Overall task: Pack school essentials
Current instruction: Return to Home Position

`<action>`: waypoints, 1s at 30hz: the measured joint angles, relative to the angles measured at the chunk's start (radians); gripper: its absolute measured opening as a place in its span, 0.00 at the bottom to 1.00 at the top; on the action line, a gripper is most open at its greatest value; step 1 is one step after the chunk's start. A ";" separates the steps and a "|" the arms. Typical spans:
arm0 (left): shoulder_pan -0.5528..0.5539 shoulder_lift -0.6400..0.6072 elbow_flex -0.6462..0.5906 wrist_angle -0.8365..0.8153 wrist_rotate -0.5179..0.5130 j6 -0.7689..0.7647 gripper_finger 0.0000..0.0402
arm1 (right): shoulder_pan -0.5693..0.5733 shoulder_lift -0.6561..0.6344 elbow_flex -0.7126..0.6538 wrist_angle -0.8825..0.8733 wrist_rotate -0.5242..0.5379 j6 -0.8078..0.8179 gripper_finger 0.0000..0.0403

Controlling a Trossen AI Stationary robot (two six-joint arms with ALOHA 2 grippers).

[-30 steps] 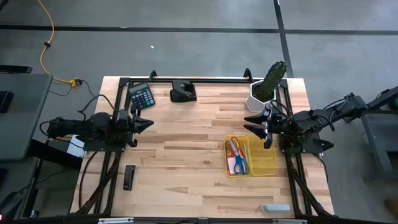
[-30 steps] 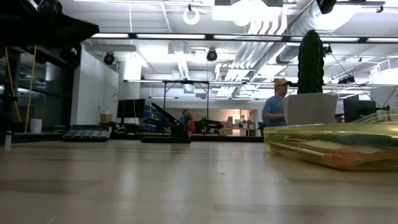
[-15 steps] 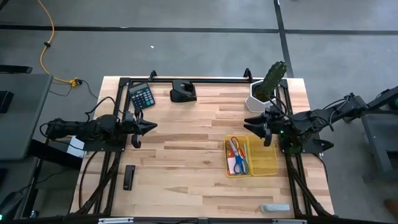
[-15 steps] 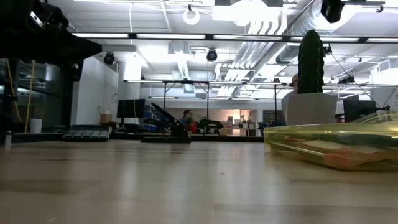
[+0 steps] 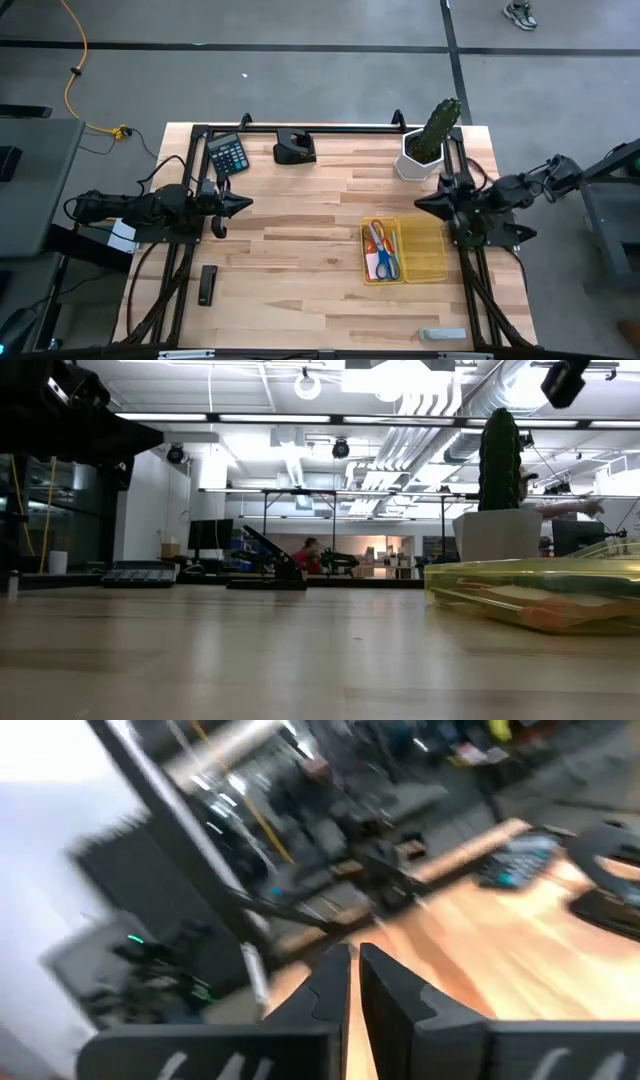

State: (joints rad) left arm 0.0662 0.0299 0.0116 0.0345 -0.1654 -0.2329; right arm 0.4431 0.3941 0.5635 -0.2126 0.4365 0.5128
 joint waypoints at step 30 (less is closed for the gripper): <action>0.000 0.003 0.000 0.001 -0.003 0.000 0.01 | -0.372 -0.390 -0.448 0.332 -0.431 -0.119 0.00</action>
State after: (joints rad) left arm 0.0662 0.0328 0.0120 0.0351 -0.1680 -0.2329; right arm 0.0713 0.0044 0.1150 0.1195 0.0058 0.3939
